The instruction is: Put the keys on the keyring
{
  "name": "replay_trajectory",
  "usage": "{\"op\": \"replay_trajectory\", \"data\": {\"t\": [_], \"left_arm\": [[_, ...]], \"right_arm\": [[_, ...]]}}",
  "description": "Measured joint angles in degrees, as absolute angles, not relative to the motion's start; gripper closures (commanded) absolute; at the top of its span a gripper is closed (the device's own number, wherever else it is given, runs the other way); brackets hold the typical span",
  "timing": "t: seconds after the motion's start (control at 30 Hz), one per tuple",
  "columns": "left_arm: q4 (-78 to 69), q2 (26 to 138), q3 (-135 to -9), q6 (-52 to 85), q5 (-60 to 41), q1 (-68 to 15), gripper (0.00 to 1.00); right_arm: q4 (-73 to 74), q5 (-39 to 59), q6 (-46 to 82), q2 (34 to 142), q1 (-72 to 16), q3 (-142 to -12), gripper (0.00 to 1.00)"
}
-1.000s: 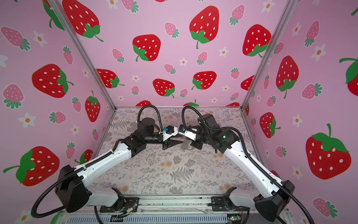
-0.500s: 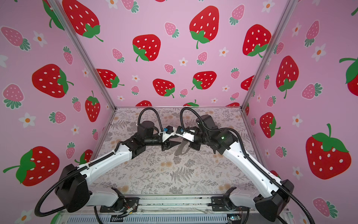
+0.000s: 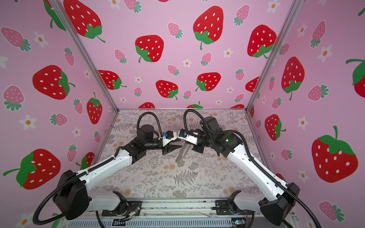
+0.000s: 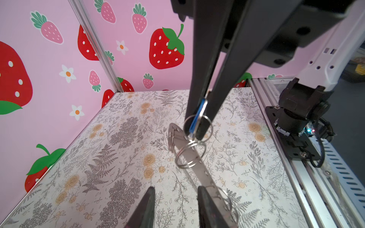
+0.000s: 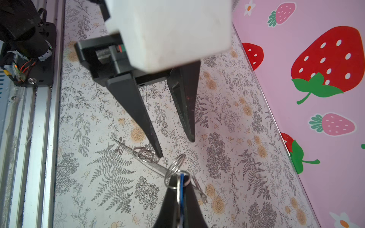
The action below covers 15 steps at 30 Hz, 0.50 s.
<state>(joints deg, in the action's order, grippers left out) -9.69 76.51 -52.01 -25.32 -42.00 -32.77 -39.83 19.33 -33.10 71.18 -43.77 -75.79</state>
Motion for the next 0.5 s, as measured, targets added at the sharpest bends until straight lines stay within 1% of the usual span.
{"op": "replay_trajectory", "data": {"t": [0.1,0.27,0.5], "left_arm": [[-12.05,76.4,-51.29,-24.21,-43.77,-31.7,0.65],[-16.27,76.16,-50.09,-22.55,-48.25,-31.59,0.65],[-18.11,76.53,-50.09,-21.91,-52.23,-31.59,0.66]], "right_arm": [[-39.75,19.77,-33.61,71.18,-43.77,-75.33,1.0],[-39.4,20.51,-34.37,71.16,-43.77,-74.48,1.0],[-38.63,21.74,-34.81,70.85,-43.77,-74.48,1.0]]}}
